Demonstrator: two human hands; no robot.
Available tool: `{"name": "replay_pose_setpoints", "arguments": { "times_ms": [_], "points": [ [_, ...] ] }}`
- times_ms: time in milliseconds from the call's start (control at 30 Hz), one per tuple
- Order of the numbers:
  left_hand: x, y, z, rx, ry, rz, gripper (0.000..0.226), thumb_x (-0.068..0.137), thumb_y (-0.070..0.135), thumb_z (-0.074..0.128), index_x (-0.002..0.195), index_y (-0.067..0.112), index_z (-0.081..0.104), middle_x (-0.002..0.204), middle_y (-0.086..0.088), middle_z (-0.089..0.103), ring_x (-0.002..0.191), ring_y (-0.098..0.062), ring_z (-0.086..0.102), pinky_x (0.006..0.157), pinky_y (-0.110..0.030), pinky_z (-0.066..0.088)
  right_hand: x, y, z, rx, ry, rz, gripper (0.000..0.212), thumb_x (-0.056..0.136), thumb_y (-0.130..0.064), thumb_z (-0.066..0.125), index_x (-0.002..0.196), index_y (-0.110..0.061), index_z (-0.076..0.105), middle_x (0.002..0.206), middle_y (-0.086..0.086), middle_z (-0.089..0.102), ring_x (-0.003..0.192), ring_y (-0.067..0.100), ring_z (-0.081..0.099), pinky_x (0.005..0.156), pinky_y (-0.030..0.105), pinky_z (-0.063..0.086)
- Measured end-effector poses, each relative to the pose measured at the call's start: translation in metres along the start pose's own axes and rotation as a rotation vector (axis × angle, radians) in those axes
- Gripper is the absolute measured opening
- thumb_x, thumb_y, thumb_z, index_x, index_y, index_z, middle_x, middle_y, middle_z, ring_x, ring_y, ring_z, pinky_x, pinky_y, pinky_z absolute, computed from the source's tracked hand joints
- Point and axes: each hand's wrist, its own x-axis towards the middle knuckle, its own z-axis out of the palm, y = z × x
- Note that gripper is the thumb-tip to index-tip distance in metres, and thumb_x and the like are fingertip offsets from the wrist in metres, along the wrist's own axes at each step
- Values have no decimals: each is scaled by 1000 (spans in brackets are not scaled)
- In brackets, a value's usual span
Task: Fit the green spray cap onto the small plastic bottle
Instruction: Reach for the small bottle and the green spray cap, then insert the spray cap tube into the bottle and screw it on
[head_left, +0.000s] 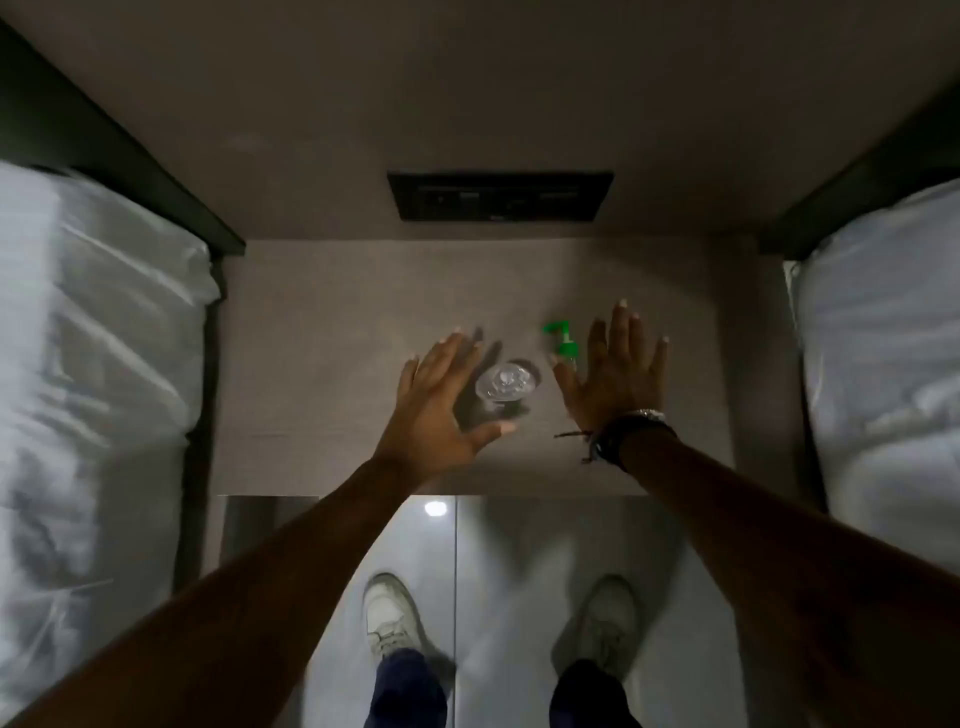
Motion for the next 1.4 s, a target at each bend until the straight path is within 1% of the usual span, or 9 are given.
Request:
{"name": "replay_pose_setpoints", "arguments": {
  "times_ms": [233, 533, 700, 833, 933, 1033, 1067, 1167, 1400],
  "points": [
    [22, -8, 29, -150, 88, -52, 67, 72, 59, 70, 130, 31, 54, 161, -6, 15, 146, -23, 10, 113, -52, -8, 40, -7, 35, -112, 33, 71, 50, 87, -55, 46, 110, -16, 67, 143, 15, 40, 129, 35, 33, 106, 57, 25],
    [22, -16, 33, -134, 157, -38, 65, 72, 55, 74, 130, 33, 55, 161, 1, 2, 146, -11, -7, 112, -48, -12, 56, -14, 34, -144, 7, 189, 36, 85, -44, 50, 96, -17, 71, 129, 9, 50, 125, 31, 36, 106, 58, 24],
    [23, -9, 28, -111, 170, -5, 53, 73, 55, 73, 120, 32, 64, 160, -1, 7, 147, -15, -2, 112, -46, -13, 58, -14, 25, -43, -44, 212, 32, 85, -37, 52, 97, -14, 70, 131, 8, 50, 130, 30, 31, 109, 58, 21],
    [22, -9, 28, -96, 145, -21, 52, 75, 62, 64, 122, 37, 62, 161, 1, 3, 147, -14, -7, 111, -43, -17, 52, -19, 6, 348, -55, 400, 32, 79, -39, 57, 98, -19, 72, 134, 5, 52, 130, 29, 34, 108, 53, 24],
    [21, -8, 29, -78, 145, -24, 55, 76, 66, 59, 124, 40, 59, 161, 0, 3, 148, -17, -6, 112, -45, -15, 41, -15, -17, 780, 54, 520, 28, 73, -48, 69, 85, -22, 69, 127, 4, 61, 119, 25, 51, 100, 43, 41],
    [21, -6, 28, -91, 132, -42, 56, 76, 70, 53, 124, 41, 59, 161, 1, 1, 148, -17, -7, 113, -48, -14, 20, -15, -46, 1093, 203, 511, 30, 75, -48, 74, 91, -22, 73, 128, -3, 59, 109, 9, 51, 80, 7, 39],
    [21, -6, 27, -92, 125, -49, 57, 76, 71, 52, 124, 41, 59, 161, 1, 0, 148, -17, -8, 113, -49, -13, 12, -17, -54, 1153, 271, 485, 24, 76, -47, 74, 88, -27, 74, 133, -3, 58, 112, 6, 50, 86, 7, 38],
    [22, -5, 24, -67, 104, -56, 58, 74, 70, 55, 124, 40, 60, 161, 1, 0, 147, -18, -9, 114, -51, -12, -5, -27, -69, 1276, 415, 399, 17, 77, -41, 76, 90, -30, 75, 139, -4, 53, 126, 6, 45, 109, 40, 38],
    [21, -4, 25, -86, 98, -63, 55, 75, 64, 62, 125, 43, 57, 162, 1, 0, 147, -18, -11, 114, -52, -12, -17, -53, -68, 1294, 487, 193, 24, 73, -48, 71, 94, -38, 67, 149, 4, 43, 138, 16, 36, 110, 51, 36]
  ]
}}
